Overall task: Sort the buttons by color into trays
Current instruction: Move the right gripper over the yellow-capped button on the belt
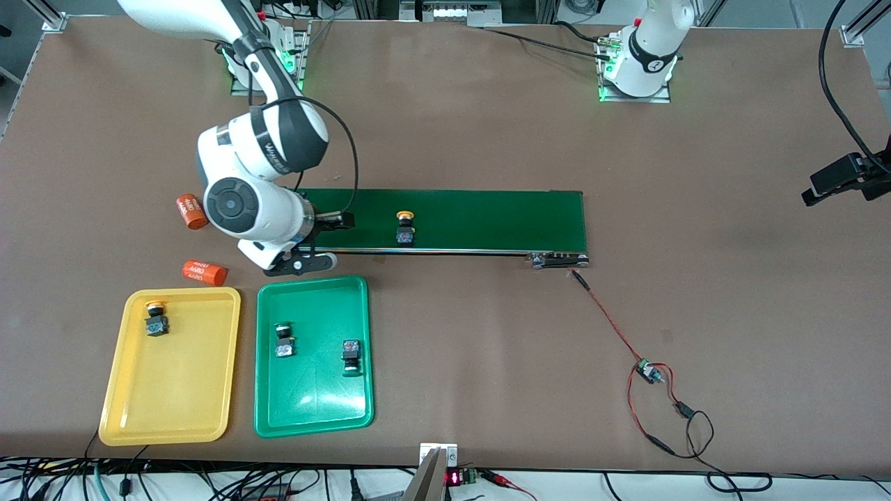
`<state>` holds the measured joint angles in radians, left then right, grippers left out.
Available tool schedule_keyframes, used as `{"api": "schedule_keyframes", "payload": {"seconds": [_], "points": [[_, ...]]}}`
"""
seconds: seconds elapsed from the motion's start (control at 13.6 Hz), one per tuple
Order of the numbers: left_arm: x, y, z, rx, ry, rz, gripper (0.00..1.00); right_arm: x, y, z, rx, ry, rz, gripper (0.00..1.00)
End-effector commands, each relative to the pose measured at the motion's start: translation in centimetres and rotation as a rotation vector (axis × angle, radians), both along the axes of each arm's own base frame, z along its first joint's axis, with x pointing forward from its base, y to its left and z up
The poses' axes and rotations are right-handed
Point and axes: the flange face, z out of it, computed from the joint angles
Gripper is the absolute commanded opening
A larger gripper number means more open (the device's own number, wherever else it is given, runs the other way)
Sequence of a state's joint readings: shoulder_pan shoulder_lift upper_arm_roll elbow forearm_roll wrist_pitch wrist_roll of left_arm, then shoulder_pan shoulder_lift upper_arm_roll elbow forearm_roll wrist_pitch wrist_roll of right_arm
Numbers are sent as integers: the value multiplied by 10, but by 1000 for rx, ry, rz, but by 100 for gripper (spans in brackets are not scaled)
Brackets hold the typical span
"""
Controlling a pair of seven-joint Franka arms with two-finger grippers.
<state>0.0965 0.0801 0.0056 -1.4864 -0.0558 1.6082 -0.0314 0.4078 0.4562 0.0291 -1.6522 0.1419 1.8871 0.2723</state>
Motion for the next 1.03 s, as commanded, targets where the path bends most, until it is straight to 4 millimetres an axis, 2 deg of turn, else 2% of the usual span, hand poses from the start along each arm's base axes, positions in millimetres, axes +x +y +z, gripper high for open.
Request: {"api": "schedule_keyframes", "payload": {"seconds": [0.0, 0.59, 0.96], "points": [[2, 1, 3, -20, 5, -5, 100, -12, 16, -4, -7, -6, -65, 100], [2, -2, 3, -20, 5, -11, 100, -13, 28, -25, -26, -7, -139, 100], [2, -3, 3, -22, 5, -12, 100, -14, 34, -30, -34, -7, -197, 100]]}}
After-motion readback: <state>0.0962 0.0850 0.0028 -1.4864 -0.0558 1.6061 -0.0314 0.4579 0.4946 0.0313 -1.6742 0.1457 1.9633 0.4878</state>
